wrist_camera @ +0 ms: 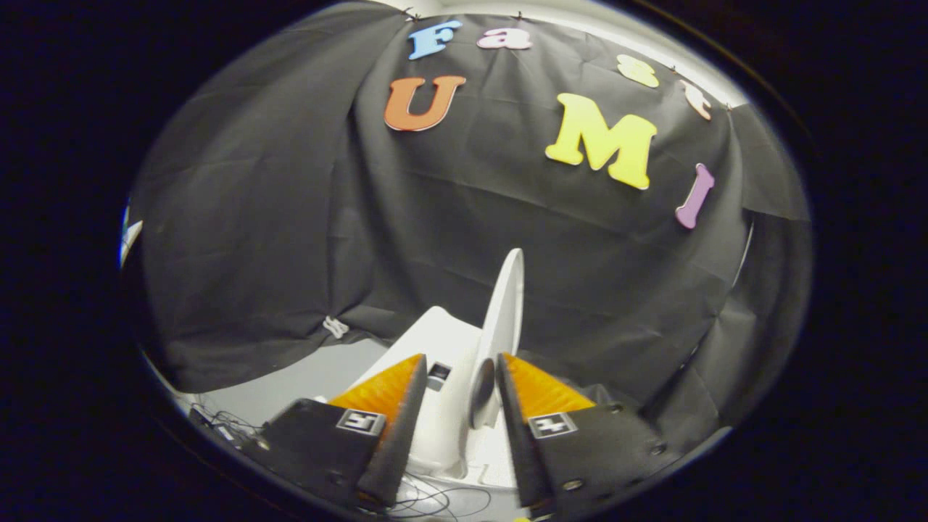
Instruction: Open the toilet lid.
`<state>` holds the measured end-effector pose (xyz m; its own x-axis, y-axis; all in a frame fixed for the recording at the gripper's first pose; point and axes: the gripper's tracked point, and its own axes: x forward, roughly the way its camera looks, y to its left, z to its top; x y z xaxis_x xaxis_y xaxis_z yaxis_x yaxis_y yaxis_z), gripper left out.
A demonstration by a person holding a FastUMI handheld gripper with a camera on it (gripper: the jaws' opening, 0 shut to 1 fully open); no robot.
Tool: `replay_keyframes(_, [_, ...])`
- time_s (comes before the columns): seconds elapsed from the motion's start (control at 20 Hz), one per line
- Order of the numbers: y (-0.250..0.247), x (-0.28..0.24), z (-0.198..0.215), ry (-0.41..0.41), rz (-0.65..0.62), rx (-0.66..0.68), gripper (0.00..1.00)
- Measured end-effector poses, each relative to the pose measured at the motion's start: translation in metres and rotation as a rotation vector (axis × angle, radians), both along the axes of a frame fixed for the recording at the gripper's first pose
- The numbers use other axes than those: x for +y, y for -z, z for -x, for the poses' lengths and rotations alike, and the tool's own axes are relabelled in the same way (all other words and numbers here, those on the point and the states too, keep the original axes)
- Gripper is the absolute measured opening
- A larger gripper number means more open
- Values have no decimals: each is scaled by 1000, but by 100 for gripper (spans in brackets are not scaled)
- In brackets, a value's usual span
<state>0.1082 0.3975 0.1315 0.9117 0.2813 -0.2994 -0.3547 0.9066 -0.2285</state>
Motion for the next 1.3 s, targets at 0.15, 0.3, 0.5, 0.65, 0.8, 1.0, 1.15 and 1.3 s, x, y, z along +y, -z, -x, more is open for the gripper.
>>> replay_keyframes(0.15, [-52,-12,14,-6,-65,-153,81])
replay_keyframes(0.3, [-79,-40,33,-13,-159,-228,98])
replay_keyframes(0.5, [-90,-115,48,20,-307,-255,100])
replay_keyframes(0.65, [-79,-191,57,94,-326,-331,100])
replay_keyframes(0.8, [-50,-260,64,188,-325,-365,100])
replay_keyframes(1.0, [3,-330,84,270,-339,-305,100])
replay_keyframes(1.15, [32,-373,100,329,-363,-295,100])
replay_keyframes(1.3, [56,-403,112,368,-373,-286,100])
